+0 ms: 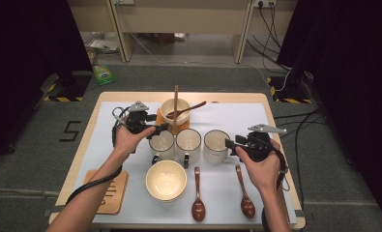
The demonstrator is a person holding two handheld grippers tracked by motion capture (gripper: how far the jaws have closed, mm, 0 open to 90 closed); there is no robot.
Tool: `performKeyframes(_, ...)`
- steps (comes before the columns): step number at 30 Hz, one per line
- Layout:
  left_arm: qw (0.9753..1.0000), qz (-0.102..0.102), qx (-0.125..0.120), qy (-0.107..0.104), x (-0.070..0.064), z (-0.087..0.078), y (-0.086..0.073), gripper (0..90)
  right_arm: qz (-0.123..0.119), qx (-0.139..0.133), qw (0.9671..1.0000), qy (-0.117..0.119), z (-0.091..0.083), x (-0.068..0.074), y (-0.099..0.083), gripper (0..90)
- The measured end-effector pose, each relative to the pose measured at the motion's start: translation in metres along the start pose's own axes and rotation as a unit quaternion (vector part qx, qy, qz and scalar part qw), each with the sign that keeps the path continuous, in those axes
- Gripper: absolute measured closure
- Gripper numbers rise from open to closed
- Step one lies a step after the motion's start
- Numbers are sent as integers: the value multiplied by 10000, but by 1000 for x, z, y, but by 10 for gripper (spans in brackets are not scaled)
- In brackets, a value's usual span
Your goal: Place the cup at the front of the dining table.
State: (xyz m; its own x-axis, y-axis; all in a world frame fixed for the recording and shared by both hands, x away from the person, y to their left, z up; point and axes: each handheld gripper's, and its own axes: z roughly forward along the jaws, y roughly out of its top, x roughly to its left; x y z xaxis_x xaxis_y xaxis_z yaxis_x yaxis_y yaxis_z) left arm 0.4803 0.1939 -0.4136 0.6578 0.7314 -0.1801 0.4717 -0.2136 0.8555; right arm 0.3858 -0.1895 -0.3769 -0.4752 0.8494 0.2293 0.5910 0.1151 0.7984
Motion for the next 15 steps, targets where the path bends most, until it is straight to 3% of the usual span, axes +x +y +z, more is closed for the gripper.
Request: performKeyframes(15,10000,-64,63,-42,-1,-8,-24,302,16,14,10000,-1,0,-1,0,503)
